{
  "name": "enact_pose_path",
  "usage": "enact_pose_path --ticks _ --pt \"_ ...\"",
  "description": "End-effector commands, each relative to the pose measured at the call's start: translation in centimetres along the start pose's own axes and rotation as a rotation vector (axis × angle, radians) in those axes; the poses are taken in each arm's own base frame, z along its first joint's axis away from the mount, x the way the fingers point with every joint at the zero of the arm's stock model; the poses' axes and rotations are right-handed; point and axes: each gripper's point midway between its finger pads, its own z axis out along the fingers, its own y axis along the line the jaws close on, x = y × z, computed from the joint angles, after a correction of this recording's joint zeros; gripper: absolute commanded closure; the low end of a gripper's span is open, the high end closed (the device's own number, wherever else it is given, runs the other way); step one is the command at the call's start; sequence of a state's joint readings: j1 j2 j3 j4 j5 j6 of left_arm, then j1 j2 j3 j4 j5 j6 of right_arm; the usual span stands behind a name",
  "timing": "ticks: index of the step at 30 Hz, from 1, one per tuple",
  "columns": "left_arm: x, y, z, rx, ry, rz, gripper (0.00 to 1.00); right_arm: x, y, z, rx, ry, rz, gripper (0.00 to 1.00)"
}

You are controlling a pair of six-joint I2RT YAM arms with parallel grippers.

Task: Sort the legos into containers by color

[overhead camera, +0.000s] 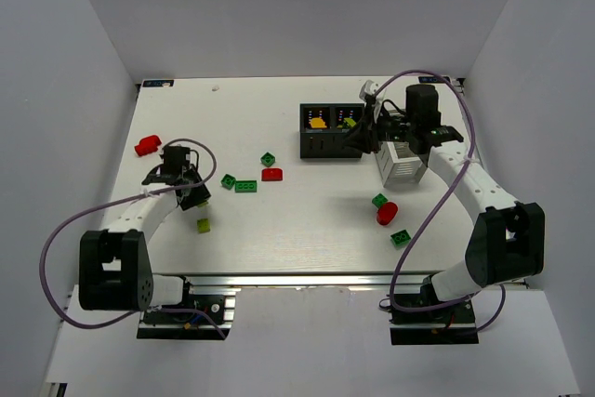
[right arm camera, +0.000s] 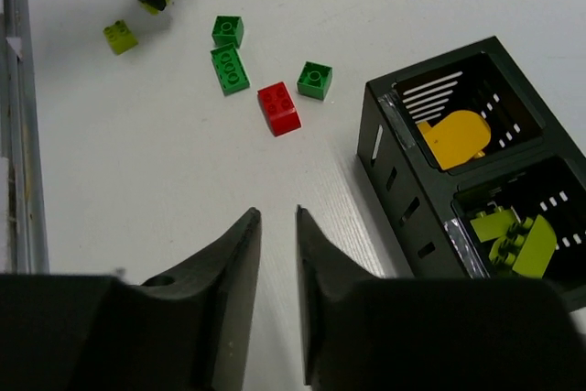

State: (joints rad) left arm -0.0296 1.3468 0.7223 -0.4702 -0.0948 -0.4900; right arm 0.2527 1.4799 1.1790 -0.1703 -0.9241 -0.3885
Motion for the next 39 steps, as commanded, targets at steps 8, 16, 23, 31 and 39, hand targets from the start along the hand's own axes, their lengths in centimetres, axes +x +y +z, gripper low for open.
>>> enact_pose_path --ticks 8,16,23,31,39 --pt "-4.1 -14.8 -10.2 0.565 -0.176 0.06 0.88 -5.2 -5.8 -4.1 0.268 -0.12 0.066 1.0" --pt "-3.3 -28.1 -14.5 0.84 -0.202 0.243 0.89 -6.0 -6.8 -5.7 0.338 -0.131 0.064 1.0" --pt "-3.2 -37.9 -14.6 0.948 -0.191 0.429 0.88 -5.8 -6.3 -7.3 0.373 -0.14 0.045 1.0" --pt "-3.4 -45.3 -13.2 1.006 -0.23 0.521 0.88 -5.1 -6.1 -8.7 0.411 -0.141 0.047 1.0" --pt "-4.4 -48.5 -10.6 0.978 -0.292 0.534 0.88 -5.1 -6.1 -9.5 0.43 -0.157 0.026 1.0"
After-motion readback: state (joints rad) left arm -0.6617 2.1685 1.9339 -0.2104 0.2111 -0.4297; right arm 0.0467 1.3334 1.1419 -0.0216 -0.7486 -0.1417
